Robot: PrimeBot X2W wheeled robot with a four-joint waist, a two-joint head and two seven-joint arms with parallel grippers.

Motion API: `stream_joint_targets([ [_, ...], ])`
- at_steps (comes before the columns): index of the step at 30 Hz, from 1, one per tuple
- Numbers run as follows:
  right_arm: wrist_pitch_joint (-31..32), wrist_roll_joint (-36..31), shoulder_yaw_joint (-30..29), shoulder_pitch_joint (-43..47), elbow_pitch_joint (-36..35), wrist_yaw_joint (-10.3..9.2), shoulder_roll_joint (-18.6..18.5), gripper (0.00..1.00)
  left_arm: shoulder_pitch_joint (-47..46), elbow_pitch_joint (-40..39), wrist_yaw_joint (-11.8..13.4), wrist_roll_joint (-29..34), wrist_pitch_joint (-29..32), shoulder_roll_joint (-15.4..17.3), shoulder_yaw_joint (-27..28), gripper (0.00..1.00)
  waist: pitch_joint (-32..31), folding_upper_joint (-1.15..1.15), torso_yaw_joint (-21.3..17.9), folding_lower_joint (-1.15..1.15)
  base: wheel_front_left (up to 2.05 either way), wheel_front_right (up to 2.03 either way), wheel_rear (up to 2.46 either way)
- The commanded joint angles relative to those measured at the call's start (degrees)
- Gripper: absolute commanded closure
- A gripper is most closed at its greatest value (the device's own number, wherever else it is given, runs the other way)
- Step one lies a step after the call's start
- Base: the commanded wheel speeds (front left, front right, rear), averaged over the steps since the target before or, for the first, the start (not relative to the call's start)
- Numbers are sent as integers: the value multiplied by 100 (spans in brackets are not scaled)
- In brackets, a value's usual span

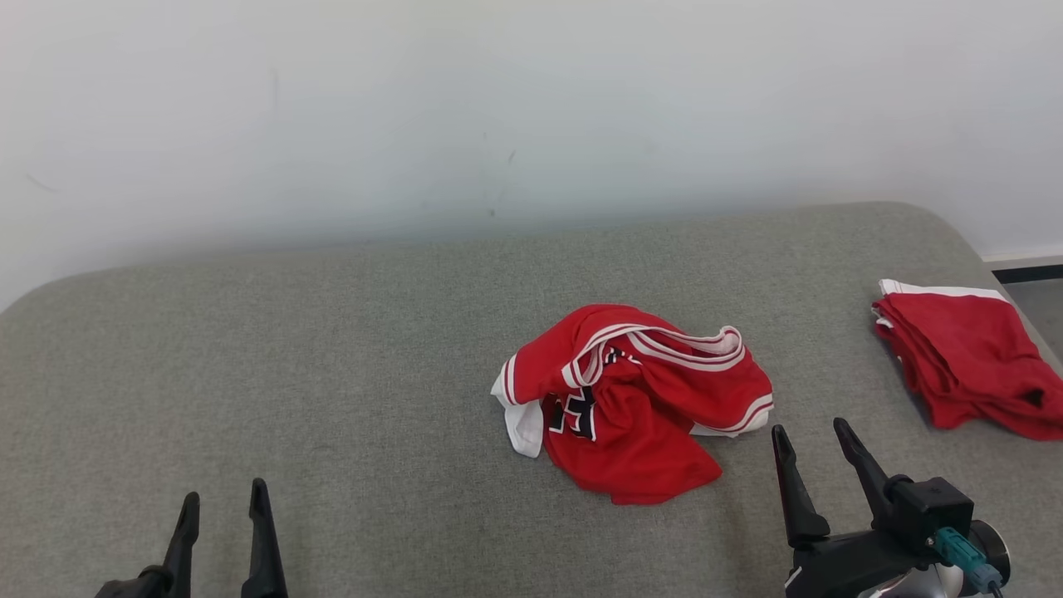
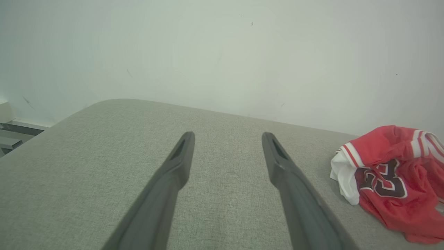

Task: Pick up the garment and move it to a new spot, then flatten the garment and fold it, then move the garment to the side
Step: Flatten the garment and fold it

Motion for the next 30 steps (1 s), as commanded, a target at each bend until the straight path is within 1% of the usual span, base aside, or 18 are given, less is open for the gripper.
stream_joint_targets([
  [1, 5, -40, 0, 12, -15, -16, 3, 0, 66, -13, -3, 26, -2, -15, 6, 0, 8, 0, -3, 0, 0, 0, 0],
  [7, -14, -18, 9, 18, 12, -16, 19, 0, 27, 4, -30, 48, -2, -33, -14, 0, 29, 0, 5, 0, 0, 0, 0],
  [10, 44, -44, 132, -94, 30, -16, -20, 0, 17, -19, -27, 55, -3, -38, -31, 0, 43, 0, 18, 0, 0, 0, 0],
  [13, 207, -80, 323, -350, 80, -16, -96, 0, -28, -34, -42, 61, -3, -43, -85, 0, 86, 0, 86, 0, 0, 0, 0],
  [16, 547, -81, 644, -766, 232, -16, -161, 0, -97, -38, -45, 57, -2, -47, -162, 0, 154, 0, 211, 0, 0, 0, 0],
  [20, 1136, -250, 1302, -1417, 669, -16, -388, 0, -184, 2, -80, 31, -3, -51, -261, 0, 252, 0, 430, 0, 0, 0, 0],
  [23, 1357, -393, 1615, -1932, 1063, -16, -497, 0, -286, 42, -91, 32, -2, -53, -353, 0, 345, 0, 604, 0, 0, 0, 0],
  [26, 1455, -509, 1678, -2355, 1440, -16, -546, 0, -384, 88, -106, 11, -3, -54, -444, 0, 436, 0, 771, 0, 0, 0, 0],
  [27, 1455, -509, 1678, -2355, 1440, -16, -546, 0, -384, 88, -106, 11, -3, -54, -444, 0, 436, 0, 771, 0, 0, 0, 0],
  [30, 1605, -583, 1694, -2674, 1858, -16, -552, 0, -470, 106, -69, -37, -2, -54, -520, 0, 489, 0, 897, 0, 0, 0, 0],
])
